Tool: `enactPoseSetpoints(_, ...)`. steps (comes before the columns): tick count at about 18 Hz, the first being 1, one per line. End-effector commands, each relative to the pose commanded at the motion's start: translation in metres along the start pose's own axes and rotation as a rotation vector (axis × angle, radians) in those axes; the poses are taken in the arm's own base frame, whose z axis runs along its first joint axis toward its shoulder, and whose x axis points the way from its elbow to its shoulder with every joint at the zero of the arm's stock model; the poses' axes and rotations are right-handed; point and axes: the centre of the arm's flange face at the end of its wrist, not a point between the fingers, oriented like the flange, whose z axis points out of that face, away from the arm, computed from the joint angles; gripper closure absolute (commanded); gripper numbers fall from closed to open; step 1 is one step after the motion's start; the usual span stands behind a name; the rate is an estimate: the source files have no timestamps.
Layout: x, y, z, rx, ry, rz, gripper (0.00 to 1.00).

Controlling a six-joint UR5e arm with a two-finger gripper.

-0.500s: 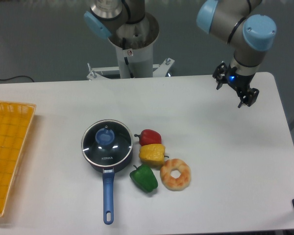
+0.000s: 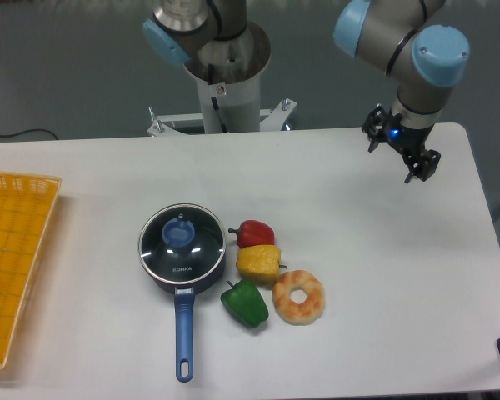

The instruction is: Open the lid

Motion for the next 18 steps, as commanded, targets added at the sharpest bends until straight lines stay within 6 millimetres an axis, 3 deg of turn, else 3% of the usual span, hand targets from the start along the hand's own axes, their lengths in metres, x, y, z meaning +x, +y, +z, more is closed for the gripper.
enactPoseSetpoints(6, 0.016, -0.001, -0.002, 0.004, 0.004, -0.031, 0.00)
enactPoseSetpoints(10, 0.040, -0.009, -0.025, -0.001, -0.029, -0.068, 0.00)
enactPoseSetpoints(18, 0.085, -0.135, -0.030, 0.005, -0.035, -0.005, 0.00)
